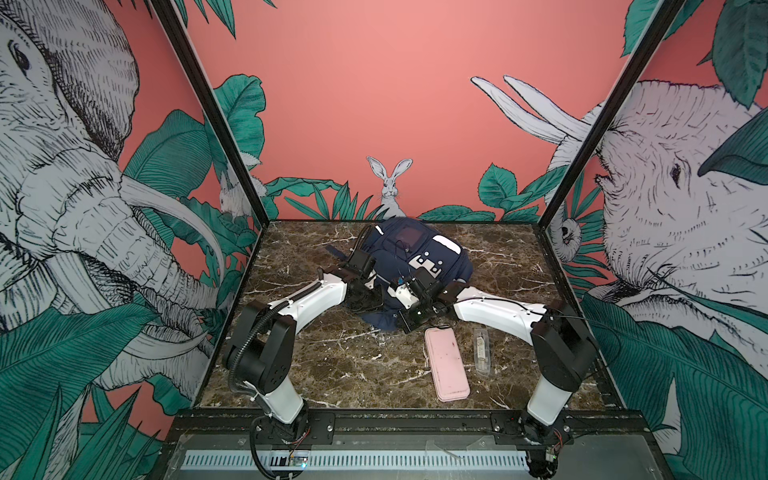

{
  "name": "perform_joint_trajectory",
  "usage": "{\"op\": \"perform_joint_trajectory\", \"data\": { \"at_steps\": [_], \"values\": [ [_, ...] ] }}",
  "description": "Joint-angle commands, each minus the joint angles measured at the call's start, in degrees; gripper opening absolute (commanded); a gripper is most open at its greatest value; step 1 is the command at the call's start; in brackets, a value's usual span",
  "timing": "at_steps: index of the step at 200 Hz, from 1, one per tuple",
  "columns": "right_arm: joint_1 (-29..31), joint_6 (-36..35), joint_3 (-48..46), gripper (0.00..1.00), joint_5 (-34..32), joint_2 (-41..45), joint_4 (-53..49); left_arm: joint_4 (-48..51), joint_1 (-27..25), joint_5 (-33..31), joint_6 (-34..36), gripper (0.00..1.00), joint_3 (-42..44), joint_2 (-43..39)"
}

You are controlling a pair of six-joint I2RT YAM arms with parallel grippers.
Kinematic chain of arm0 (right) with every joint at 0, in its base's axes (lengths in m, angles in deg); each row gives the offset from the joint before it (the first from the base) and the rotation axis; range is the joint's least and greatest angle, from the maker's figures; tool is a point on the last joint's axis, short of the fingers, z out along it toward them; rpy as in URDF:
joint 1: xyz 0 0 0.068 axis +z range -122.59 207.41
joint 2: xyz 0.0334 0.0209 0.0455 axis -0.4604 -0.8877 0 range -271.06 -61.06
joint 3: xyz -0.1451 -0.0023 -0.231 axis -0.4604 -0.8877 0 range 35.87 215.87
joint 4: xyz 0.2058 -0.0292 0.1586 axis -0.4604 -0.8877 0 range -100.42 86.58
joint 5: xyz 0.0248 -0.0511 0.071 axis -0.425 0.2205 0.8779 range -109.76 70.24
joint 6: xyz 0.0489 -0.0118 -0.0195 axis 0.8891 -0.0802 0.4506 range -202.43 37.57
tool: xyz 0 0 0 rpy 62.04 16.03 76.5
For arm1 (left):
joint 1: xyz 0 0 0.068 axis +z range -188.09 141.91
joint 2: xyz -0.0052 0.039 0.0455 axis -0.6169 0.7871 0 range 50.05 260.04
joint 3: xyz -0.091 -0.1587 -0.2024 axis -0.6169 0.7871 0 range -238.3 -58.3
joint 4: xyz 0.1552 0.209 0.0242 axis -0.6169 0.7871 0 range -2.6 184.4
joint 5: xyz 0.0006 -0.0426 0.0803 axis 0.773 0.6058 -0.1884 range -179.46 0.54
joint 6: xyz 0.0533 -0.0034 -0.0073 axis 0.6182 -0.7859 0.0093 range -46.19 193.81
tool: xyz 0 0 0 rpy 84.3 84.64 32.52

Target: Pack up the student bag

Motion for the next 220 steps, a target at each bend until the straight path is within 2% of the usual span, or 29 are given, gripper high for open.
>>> {"op": "perform_joint_trajectory", "data": {
  "at_steps": [1,51,82,117,152,196,220],
  "values": [
    [0.2,-1.0,-1.6,0.0,0.0,2.0,-0.4,0.6,2.0,-2.2,2.2,0.0,-1.7,-2.2],
    [-4.5,-1.8,-7.1,0.0,-0.8,6.0,-1.1,2.5,8.6,-1.9,5.1,0.0,-1.0,-5.4],
    [-9.2,-3.1,-9.7,0.0,-1.8,8.7,-2.5,3.1,10.5,-1.8,5.9,0.0,-1.0,-6.2],
    [-17.0,-2.7,-11.6,0.0,-3.9,8.7,-3.8,3.1,11.3,-1.5,6.2,0.0,-1.3,-6.7],
    [-21.7,-2.1,-11.8,0.0,-6.2,8.7,-4.0,3.7,11.5,-1.8,6.5,0.0,-1.8,-6.8],
    [-23.7,-2.4,-12.1,0.0,-6.7,8.7,-4.2,3.9,12.0,-1.7,6.7,0.0,-1.9,-7.3],
    [-23.6,-2.1,-12.2,0.0,-4.4,8.4,-3.5,3.1,12.0,0.0,5.9,0.0,-1.2,-6.7]
  ]
}}
